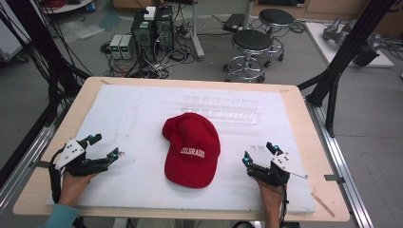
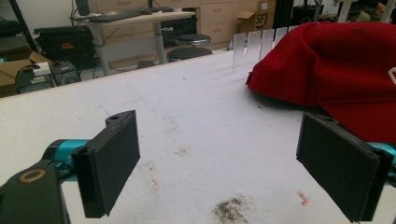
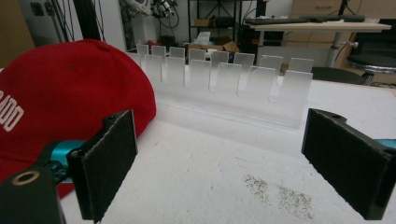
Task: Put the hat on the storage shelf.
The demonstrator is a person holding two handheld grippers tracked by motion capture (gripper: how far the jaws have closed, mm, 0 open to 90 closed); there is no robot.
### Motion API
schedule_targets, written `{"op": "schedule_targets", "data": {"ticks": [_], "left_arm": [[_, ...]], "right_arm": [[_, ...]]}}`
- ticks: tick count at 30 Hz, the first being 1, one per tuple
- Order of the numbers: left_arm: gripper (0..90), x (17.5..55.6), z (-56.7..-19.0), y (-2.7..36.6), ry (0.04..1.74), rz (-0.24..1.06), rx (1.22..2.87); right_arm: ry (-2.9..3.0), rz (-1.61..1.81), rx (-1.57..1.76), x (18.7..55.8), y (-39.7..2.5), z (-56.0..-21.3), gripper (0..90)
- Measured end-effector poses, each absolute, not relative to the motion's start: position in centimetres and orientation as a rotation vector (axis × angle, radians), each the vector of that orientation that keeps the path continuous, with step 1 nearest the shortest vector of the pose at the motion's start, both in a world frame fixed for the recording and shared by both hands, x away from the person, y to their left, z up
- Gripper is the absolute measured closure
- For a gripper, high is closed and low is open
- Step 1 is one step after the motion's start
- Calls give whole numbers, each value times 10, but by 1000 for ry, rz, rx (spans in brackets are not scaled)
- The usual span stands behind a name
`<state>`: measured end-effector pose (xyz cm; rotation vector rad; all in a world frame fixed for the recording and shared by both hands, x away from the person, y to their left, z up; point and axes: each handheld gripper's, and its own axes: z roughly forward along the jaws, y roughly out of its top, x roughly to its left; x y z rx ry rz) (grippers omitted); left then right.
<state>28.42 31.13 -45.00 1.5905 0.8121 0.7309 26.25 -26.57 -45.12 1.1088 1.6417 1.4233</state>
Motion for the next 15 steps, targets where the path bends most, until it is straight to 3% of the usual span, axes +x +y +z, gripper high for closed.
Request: {"op": "schedule_targets", "data": {"ticks": [15], "left_arm": [[134,284,-450,313,826,724,1573]], "right_arm": [[1636,1427,1102,262,-266,-451,94]]}}
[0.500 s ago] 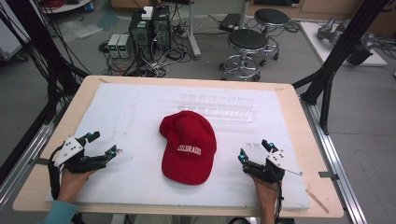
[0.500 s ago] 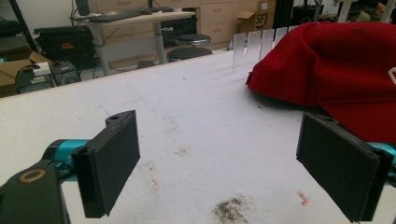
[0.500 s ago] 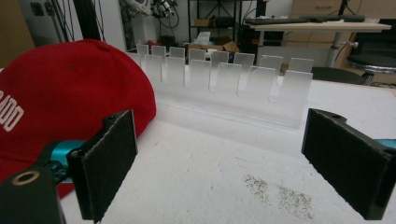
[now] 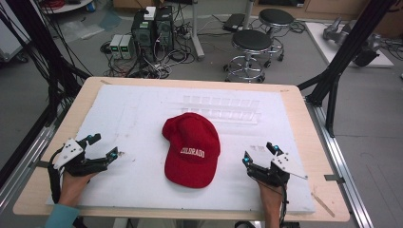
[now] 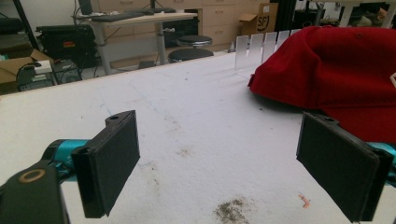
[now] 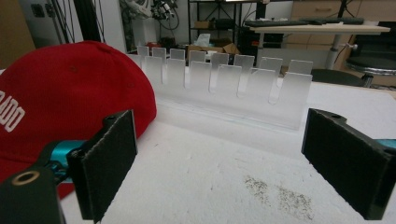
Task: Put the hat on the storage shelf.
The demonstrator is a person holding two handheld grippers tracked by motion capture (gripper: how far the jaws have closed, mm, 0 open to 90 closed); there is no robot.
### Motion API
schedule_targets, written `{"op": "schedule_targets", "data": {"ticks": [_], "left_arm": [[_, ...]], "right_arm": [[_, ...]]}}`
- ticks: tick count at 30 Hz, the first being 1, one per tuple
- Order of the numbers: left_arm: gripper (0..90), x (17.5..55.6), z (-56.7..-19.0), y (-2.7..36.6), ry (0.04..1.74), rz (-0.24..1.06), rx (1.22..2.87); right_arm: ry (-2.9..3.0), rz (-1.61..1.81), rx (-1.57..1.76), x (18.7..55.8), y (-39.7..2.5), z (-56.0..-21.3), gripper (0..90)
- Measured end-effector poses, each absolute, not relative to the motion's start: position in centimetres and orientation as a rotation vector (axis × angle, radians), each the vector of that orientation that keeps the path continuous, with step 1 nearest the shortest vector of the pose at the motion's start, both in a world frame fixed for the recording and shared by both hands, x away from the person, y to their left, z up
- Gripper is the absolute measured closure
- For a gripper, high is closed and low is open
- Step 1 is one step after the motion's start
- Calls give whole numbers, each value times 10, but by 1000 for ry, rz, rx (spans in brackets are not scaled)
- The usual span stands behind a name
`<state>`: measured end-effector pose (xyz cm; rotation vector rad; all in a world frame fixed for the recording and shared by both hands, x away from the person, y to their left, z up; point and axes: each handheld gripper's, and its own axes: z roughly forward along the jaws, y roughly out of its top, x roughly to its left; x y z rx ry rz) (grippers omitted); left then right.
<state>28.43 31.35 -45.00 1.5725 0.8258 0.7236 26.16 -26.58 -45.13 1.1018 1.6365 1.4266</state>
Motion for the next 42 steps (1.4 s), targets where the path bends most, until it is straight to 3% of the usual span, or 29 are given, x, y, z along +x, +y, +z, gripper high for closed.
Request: {"op": "schedule_targets", "data": {"ticks": [16,31,42], "left_arm": [[131,286,-445,320,860,668,1550],[128,325,-363,291,668,514,1731],[128,370,-330,252,585,393,1842]], "right_arm": [[1643,1416,1094,263,-266,-451,94],[1648,1416,1102,263,-265,-451,94],[1652,1408,1103,263,-265,-451,94]]}}
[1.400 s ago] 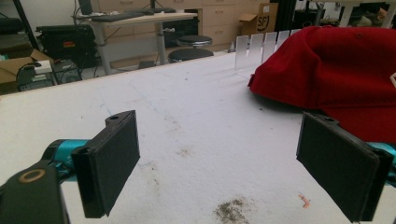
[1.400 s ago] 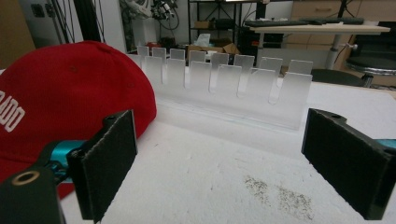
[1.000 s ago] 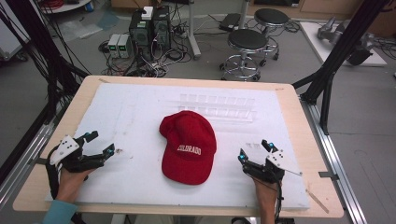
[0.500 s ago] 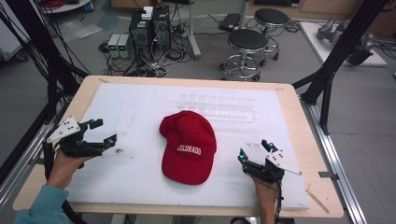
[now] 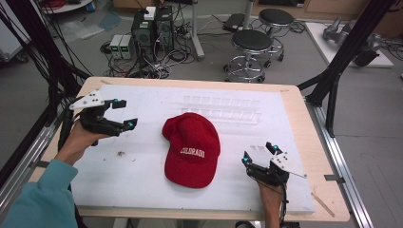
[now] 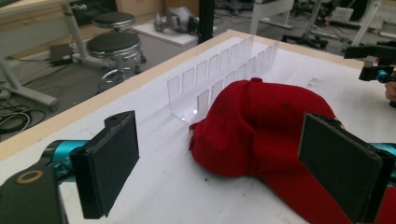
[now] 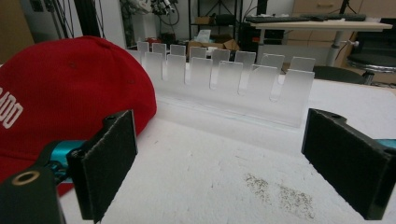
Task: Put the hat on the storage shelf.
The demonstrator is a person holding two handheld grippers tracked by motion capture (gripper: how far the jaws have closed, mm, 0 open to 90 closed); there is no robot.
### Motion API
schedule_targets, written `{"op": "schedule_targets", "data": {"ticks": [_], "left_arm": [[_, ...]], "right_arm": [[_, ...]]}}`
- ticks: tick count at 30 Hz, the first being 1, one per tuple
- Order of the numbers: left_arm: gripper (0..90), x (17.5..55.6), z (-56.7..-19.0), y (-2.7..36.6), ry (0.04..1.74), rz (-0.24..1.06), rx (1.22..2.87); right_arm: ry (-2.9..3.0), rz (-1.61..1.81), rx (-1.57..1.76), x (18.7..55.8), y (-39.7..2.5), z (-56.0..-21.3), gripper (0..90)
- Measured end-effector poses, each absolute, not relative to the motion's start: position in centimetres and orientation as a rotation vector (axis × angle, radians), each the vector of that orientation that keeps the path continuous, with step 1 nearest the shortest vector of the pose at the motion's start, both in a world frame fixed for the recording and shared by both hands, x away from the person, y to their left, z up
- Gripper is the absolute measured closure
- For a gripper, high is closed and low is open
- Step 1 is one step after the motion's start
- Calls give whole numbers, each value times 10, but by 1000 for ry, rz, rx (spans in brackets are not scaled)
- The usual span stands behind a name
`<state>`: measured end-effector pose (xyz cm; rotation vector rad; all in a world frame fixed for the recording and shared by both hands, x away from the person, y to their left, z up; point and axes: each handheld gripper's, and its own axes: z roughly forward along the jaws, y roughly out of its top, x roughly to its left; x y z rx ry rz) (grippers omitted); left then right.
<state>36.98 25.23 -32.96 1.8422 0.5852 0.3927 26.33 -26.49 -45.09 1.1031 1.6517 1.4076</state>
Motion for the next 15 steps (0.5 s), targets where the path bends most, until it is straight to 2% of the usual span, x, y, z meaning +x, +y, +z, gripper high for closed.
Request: {"op": "schedule_targets", "data": {"ticks": [5,15], "left_arm": [[128,389,-322,228,556,339,1875],[128,418,-332,183,532,285,1924]], "right_arm": [[1654,1411,1108,263,-265,-451,94],[1654,1412,1110,263,-265,-451,94]]}}
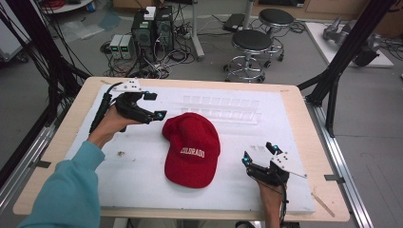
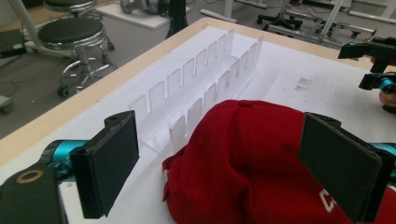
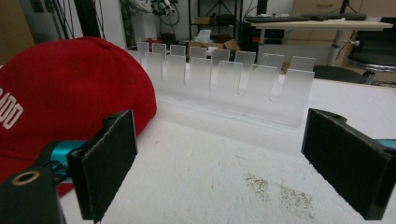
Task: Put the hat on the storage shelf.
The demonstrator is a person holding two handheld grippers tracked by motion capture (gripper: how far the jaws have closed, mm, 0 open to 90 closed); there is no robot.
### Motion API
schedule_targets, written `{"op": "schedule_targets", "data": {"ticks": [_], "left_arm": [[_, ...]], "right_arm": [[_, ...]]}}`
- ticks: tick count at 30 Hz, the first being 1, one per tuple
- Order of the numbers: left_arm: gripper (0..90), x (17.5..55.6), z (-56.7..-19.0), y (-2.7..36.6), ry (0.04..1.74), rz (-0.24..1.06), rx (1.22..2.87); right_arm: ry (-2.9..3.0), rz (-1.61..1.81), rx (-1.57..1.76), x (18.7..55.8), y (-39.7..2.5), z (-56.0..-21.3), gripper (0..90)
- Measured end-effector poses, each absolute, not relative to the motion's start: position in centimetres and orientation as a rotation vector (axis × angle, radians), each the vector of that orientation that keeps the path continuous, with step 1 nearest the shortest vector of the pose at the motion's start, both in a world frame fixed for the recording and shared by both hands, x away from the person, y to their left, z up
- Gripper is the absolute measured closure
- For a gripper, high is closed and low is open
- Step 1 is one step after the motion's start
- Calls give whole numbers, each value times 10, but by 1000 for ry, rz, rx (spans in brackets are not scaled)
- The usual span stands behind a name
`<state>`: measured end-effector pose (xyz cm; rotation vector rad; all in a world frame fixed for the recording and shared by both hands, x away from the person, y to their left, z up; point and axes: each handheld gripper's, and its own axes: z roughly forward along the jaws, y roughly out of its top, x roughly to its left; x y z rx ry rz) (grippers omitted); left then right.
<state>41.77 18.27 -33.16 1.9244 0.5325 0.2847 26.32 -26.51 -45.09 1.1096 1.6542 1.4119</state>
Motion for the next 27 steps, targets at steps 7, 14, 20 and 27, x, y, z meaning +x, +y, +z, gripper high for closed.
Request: {"op": "schedule_targets", "data": {"ticks": [7,14,20,27], "left_arm": [[134,427,-355,155,525,222,2004],[174,433,-372,143,538,206,2061],[212,437,-385,137,536,132,2112],[242,443,-396,137,554,49,2129]], "right_arm": [[1653,1410,1109,263,-265,-451,94],[1644,1410,1106,263,-265,-451,94],[1640,1411,1102,263,-265,-451,94],[1637,1406,1100,263,-265,-451,94]]}}
